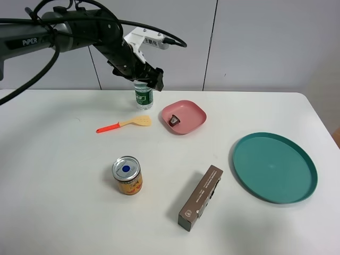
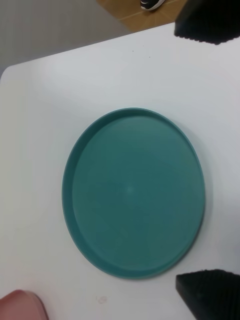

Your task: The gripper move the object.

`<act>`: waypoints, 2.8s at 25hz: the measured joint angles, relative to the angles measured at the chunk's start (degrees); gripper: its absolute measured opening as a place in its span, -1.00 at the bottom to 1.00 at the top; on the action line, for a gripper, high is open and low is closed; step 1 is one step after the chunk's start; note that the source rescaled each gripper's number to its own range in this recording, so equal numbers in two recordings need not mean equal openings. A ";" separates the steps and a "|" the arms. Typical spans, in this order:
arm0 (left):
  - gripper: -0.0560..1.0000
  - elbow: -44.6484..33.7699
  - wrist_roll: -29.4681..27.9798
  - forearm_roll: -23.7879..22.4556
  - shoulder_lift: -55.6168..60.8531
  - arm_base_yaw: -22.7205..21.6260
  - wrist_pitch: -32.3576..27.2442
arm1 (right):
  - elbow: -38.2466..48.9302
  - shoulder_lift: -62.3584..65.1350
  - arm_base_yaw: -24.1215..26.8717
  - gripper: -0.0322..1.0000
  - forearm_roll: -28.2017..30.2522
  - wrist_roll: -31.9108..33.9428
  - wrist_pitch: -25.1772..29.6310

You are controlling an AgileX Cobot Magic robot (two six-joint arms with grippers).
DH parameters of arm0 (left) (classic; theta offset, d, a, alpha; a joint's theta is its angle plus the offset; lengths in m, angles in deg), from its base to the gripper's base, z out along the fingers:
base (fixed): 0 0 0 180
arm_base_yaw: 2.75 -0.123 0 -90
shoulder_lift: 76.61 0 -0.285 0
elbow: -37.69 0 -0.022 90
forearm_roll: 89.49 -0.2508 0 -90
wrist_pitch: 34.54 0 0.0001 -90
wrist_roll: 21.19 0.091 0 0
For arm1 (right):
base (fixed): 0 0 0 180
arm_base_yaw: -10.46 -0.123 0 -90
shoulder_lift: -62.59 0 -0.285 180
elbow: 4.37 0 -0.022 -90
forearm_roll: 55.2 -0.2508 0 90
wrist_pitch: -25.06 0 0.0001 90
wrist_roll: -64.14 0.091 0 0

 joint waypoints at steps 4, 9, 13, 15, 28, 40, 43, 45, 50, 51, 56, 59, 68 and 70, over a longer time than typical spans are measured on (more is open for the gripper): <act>0.91 0.00 -0.30 0.15 1.63 -2.59 -4.66 | 0.00 0.00 0.00 1.00 0.00 0.00 0.00; 0.91 0.00 -0.41 0.15 2.46 -6.30 -9.77 | 0.00 0.00 0.00 1.00 0.00 0.00 -0.04; 0.91 0.00 -0.41 0.15 3.65 -9.64 -12.35 | 0.00 0.00 0.00 1.00 0.00 0.00 -0.04; 0.91 0.00 -0.41 0.15 4.51 -11.44 -13.27 | 0.00 0.00 0.00 1.00 0.00 0.00 -0.04; 0.92 -12.08 0.25 0.09 15.74 -22.05 -15.07 | 0.00 0.00 0.00 1.00 0.00 0.00 -0.04; 0.92 -36.66 0.49 -0.64 38.08 -31.70 -12.17 | 0.00 0.00 0.00 1.00 0.00 0.00 -0.04; 0.92 -42.96 0.55 -0.57 44.93 -33.51 -10.69 | 0.00 0.00 0.00 1.00 0.00 0.00 -0.04; 0.92 -46.94 0.55 -0.30 49.70 -34.73 -10.19 | 0.00 0.00 0.00 1.00 0.00 0.00 -0.04; 0.92 -54.69 0.55 -0.05 62.85 -37.40 -10.77 | 0.00 0.00 0.00 1.00 0.00 0.00 -0.04; 0.92 -55.91 0.51 -0.05 65.06 -37.48 -11.02 | 0.00 0.00 0.00 1.00 0.00 0.00 -0.04; 0.92 -60.84 0.25 0.00 76.15 -37.60 -13.82 | 0.00 0.00 0.00 1.00 0.00 0.00 -0.04; 0.92 -64.45 0.25 0.05 81.69 -37.66 -14.62 | 0.00 0.00 0.00 1.00 0.00 0.00 -0.04; 0.92 -71.48 -1.54 -0.07 95.11 -37.66 -19.23 | 0.00 0.00 0.00 1.00 0.00 0.00 -0.04; 0.92 -71.54 -1.91 -0.45 96.38 -37.66 -20.37 | 0.00 0.00 0.00 1.00 0.00 0.00 -0.04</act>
